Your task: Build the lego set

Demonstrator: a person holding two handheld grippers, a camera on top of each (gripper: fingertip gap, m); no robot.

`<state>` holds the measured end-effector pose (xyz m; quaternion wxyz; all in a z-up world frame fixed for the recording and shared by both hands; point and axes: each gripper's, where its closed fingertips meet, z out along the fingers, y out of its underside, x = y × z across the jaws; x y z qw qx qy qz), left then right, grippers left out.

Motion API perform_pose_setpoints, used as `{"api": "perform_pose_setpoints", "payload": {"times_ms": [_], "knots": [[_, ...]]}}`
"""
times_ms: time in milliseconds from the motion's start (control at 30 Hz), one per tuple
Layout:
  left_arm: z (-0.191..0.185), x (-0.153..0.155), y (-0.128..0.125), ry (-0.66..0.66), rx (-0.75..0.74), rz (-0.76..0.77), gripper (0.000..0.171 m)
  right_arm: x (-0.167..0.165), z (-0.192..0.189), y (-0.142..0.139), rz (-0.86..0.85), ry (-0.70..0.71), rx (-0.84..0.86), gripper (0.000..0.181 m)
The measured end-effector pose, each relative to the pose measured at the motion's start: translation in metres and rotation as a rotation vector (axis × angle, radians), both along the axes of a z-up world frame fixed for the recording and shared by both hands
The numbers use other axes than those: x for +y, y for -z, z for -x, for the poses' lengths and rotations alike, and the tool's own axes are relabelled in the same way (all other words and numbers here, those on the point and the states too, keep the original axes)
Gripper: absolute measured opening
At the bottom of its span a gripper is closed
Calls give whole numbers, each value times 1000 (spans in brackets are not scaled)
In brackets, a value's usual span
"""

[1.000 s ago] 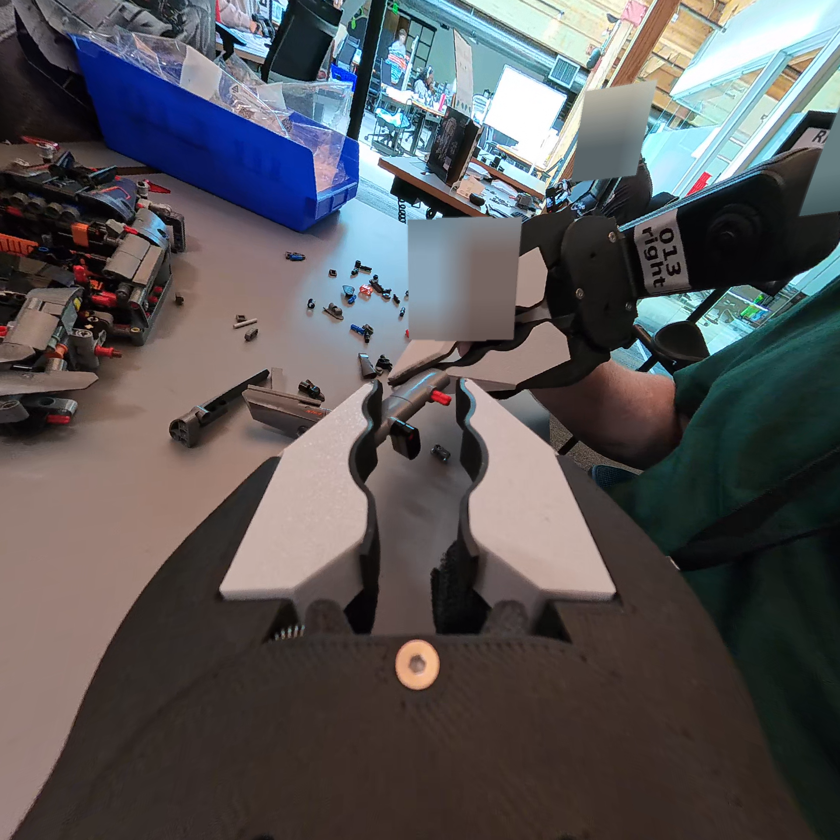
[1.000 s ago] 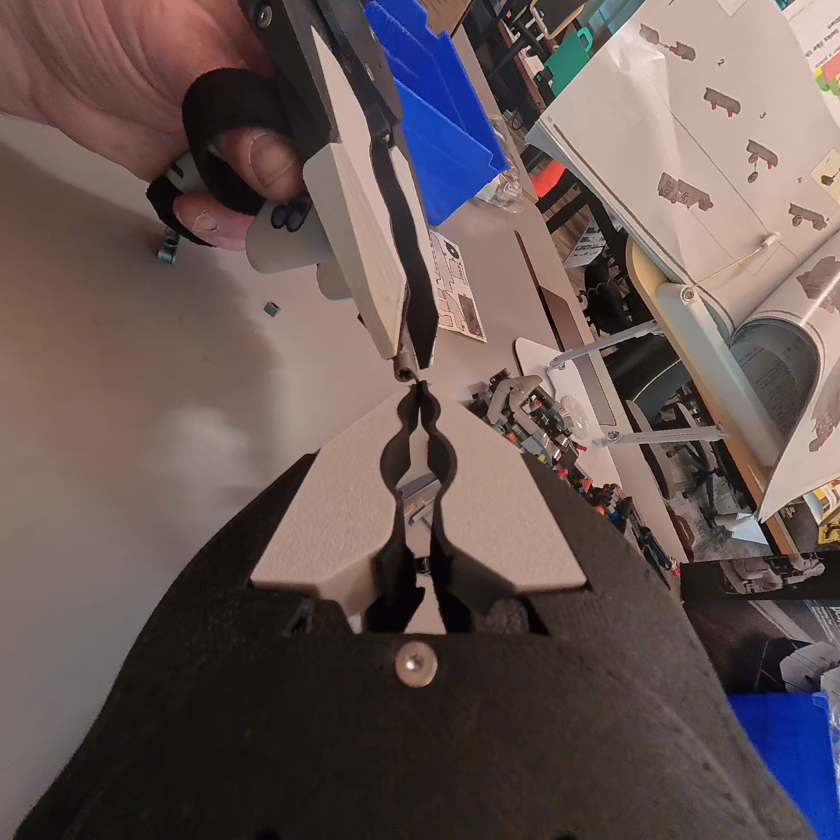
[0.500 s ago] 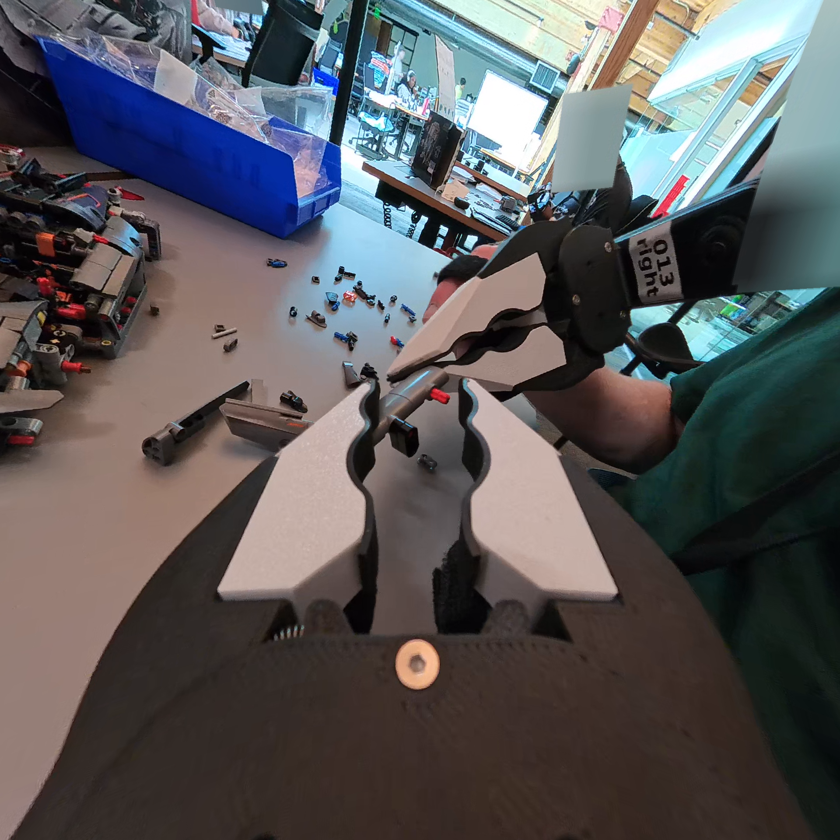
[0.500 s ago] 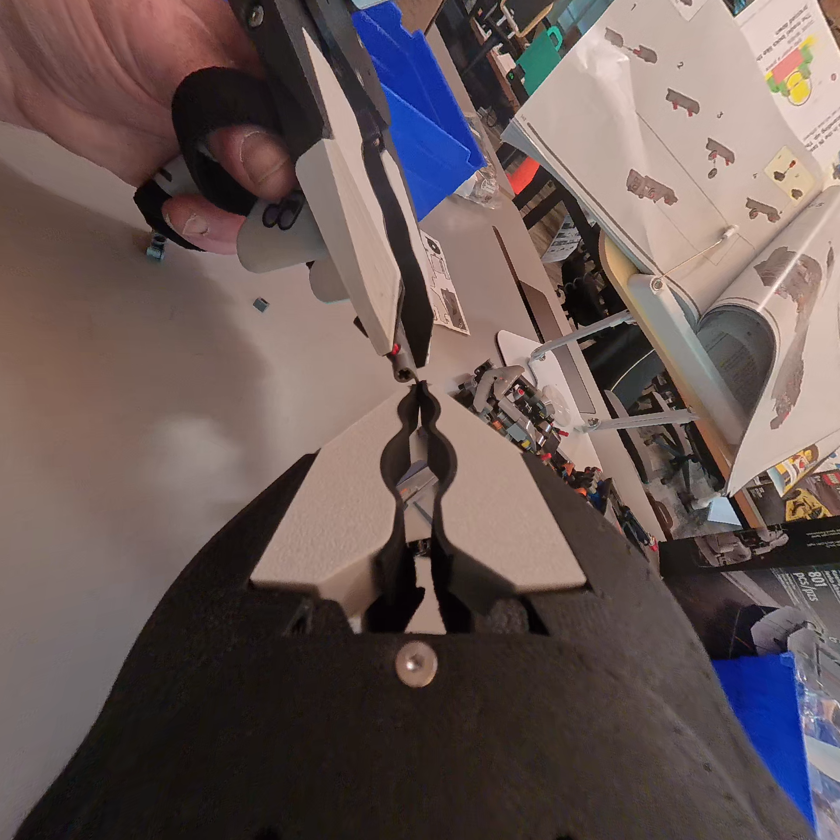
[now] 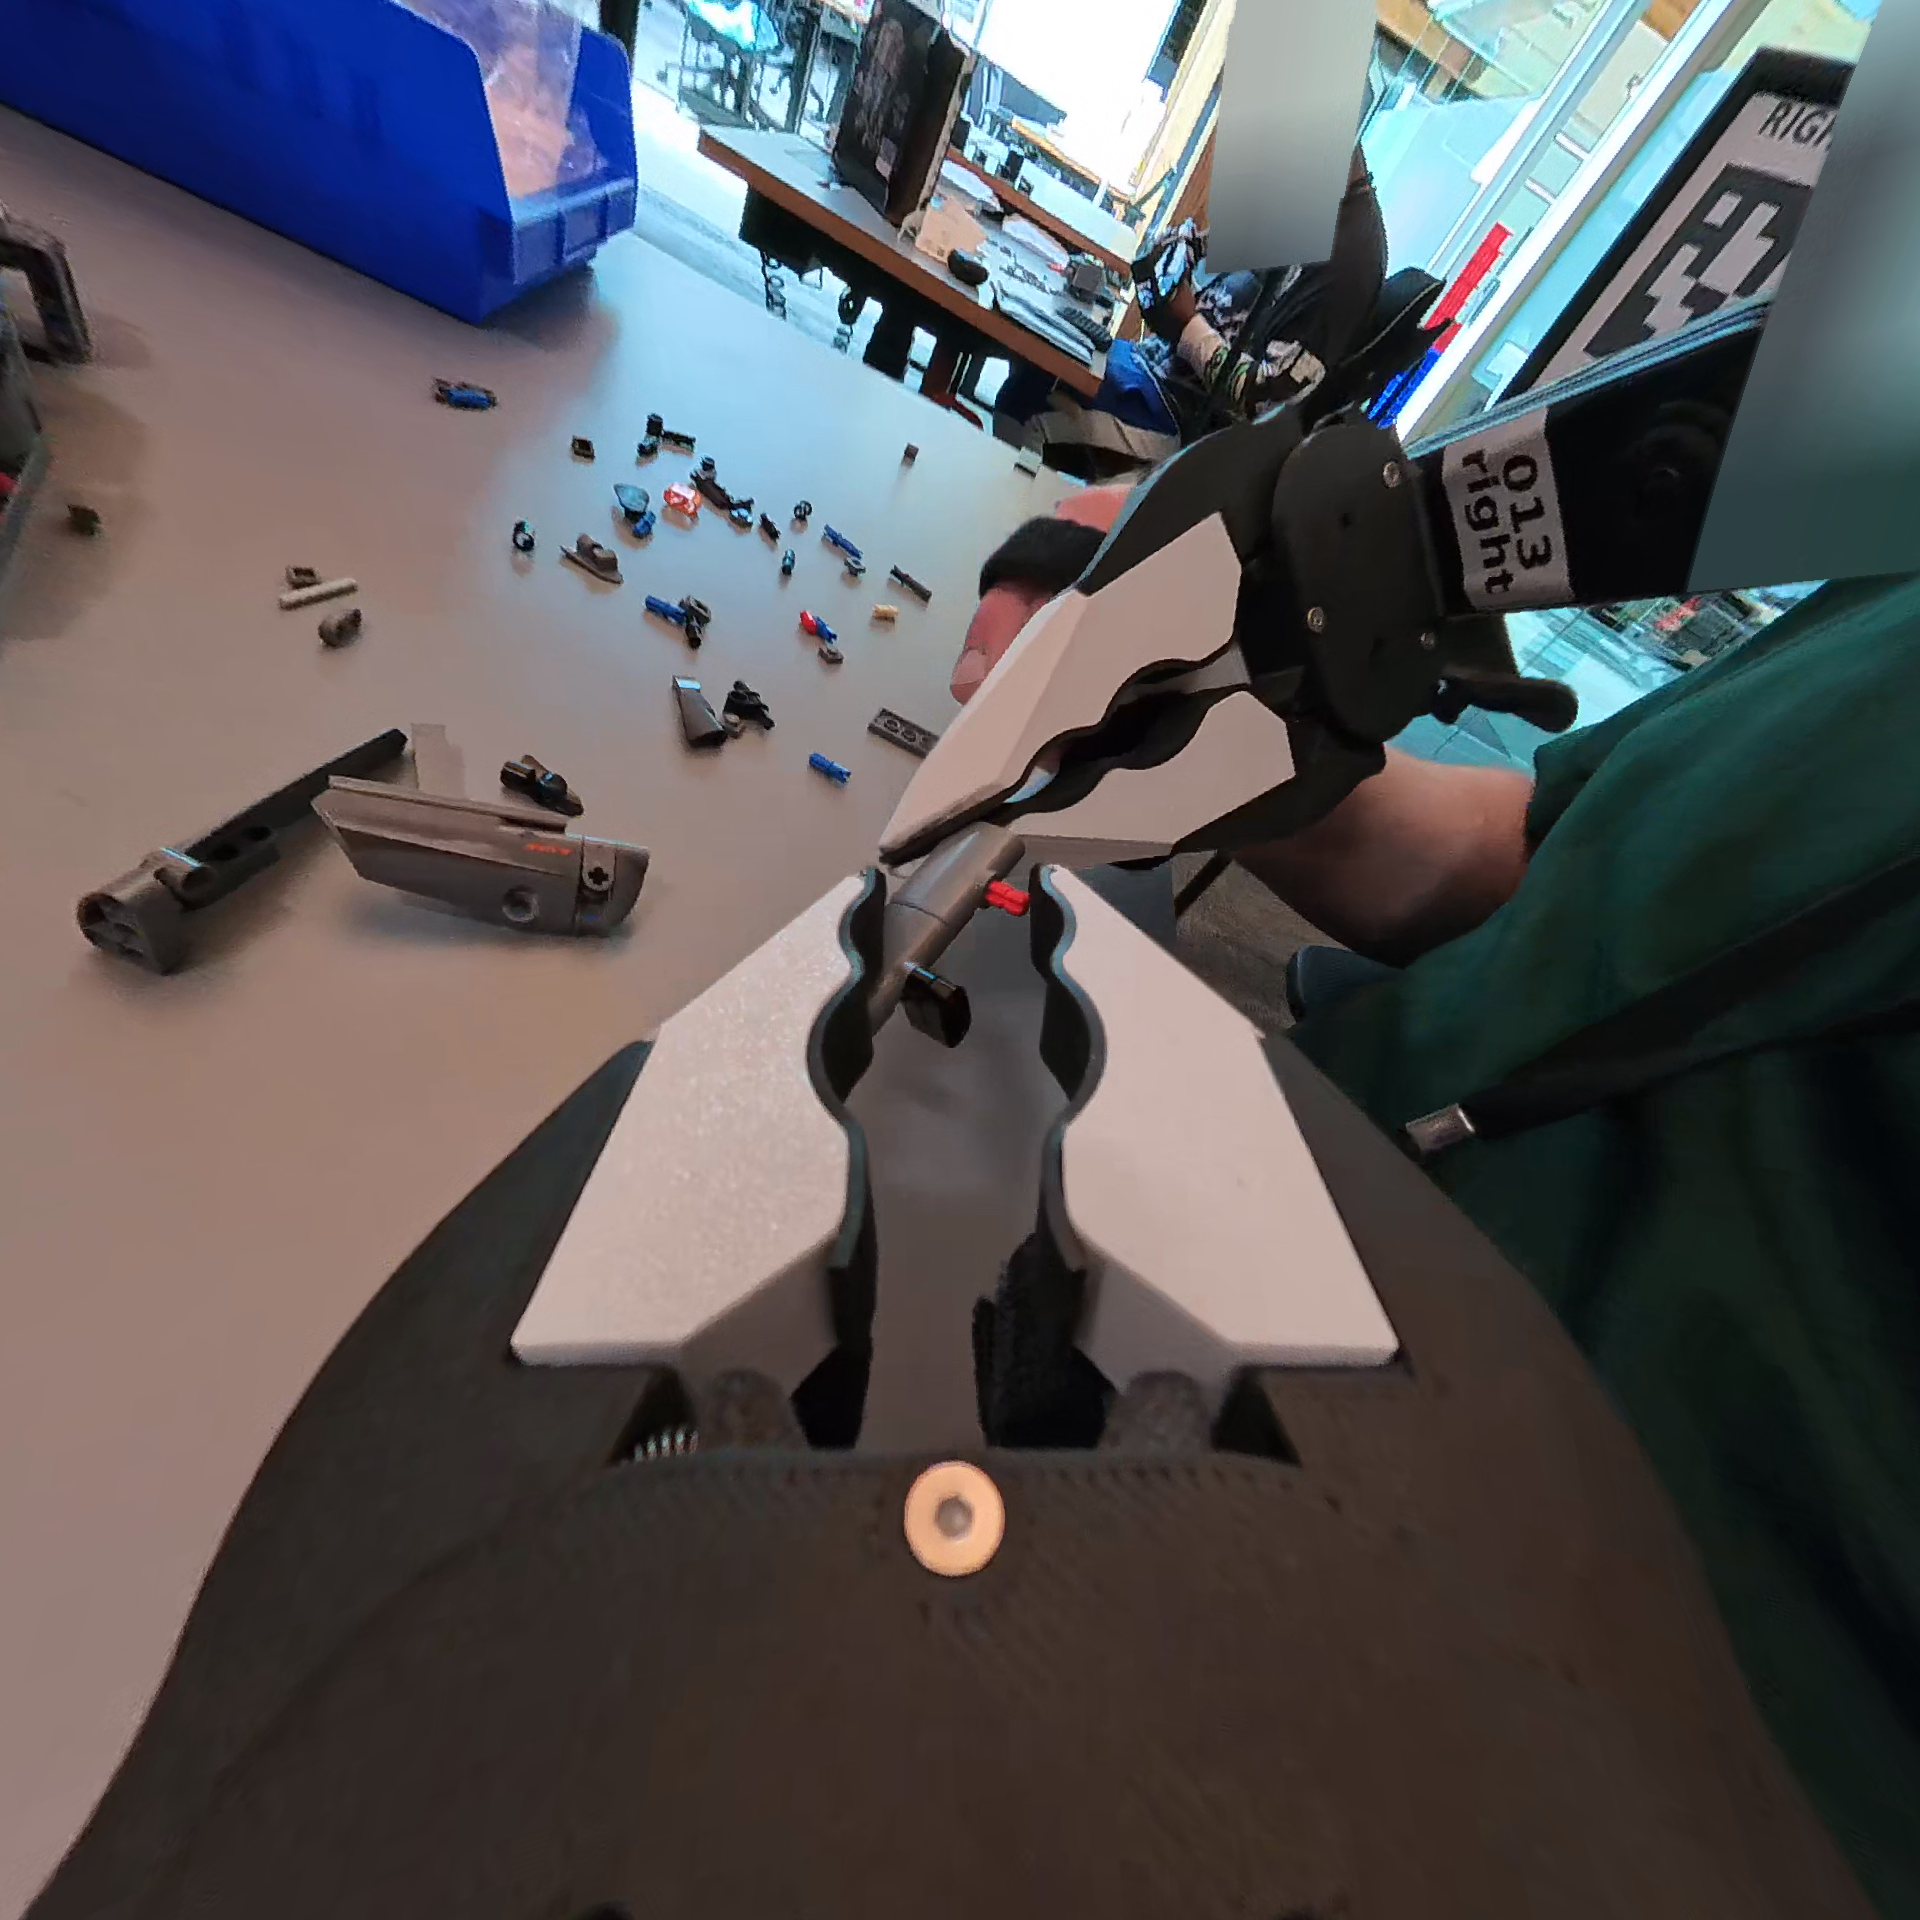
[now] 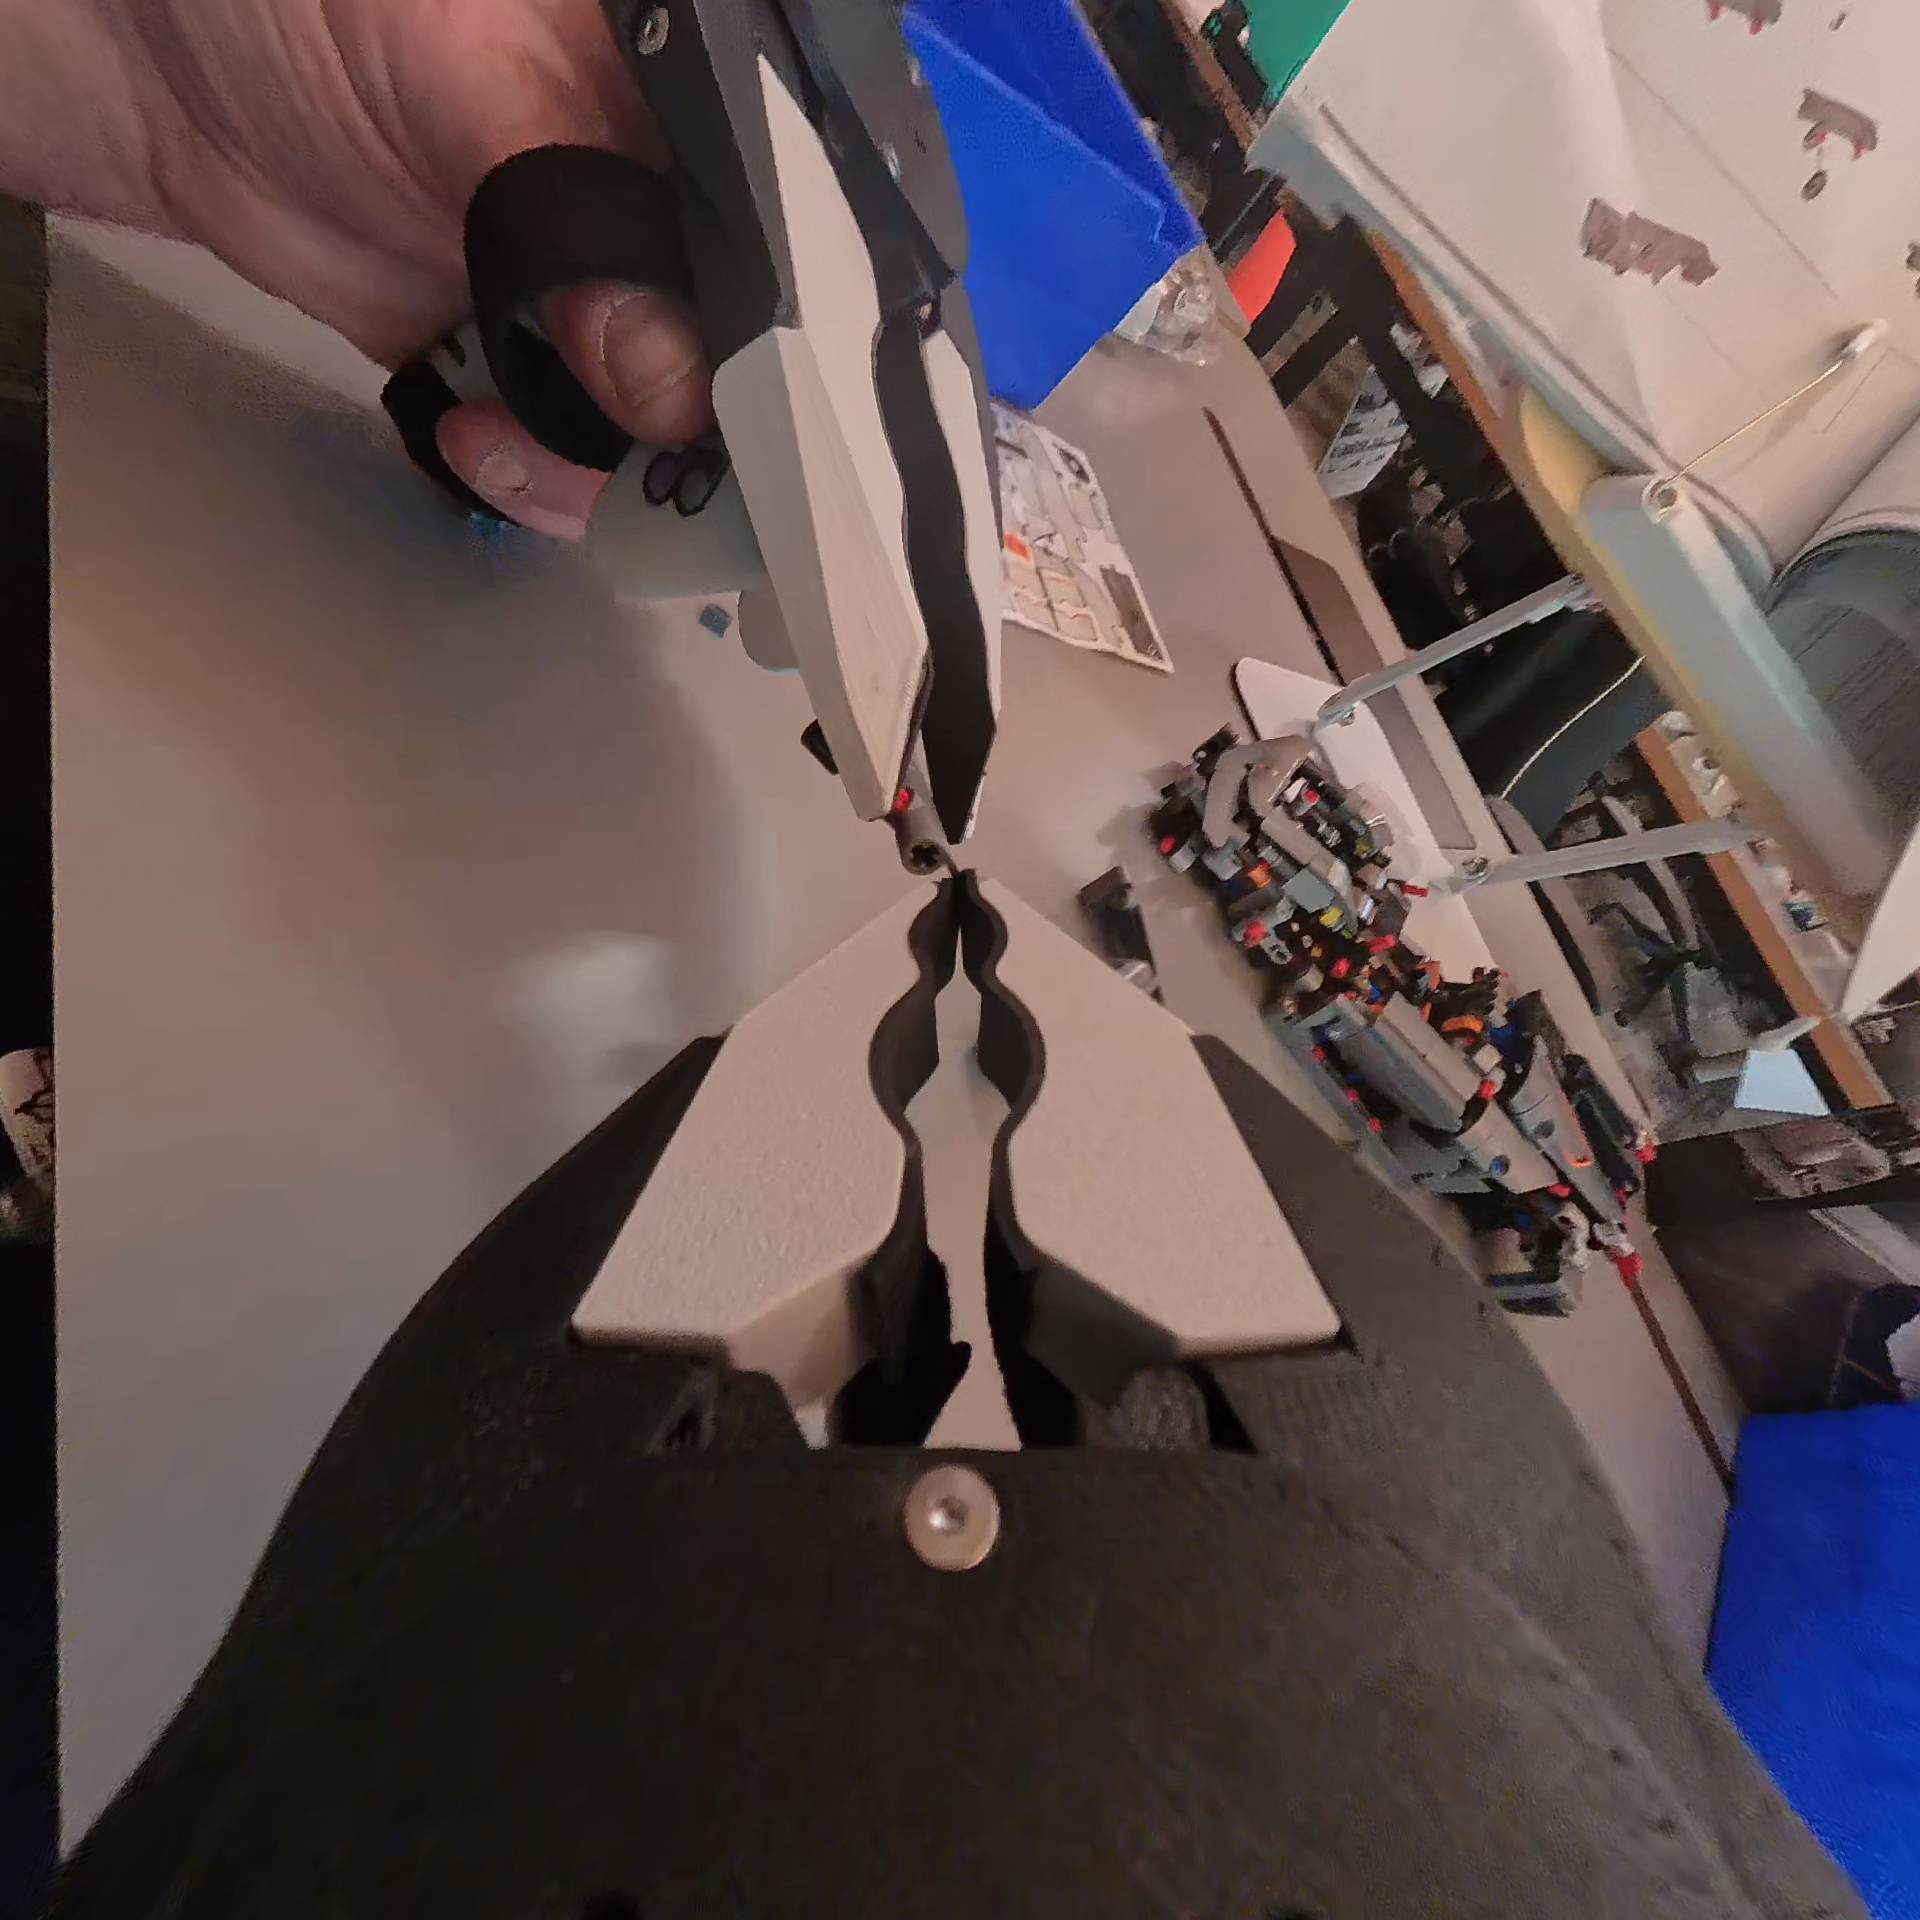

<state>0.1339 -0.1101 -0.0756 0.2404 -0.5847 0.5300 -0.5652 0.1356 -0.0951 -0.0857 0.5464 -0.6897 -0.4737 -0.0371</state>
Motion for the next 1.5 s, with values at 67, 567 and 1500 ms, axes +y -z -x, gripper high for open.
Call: {"api": "perform_pose_setpoints", "payload": {"times_ms": [67,567,1500], "knots": [[-1,-1,7,2,29,-9,24,-1,-2,8,34,0,-13,0],[-4,18,63,-73,336,-227,14,11,-16,61,306,11,-209,8],[22,31,87,21,510,-612,5,-48,-107,42,341,261,84,0]]}}
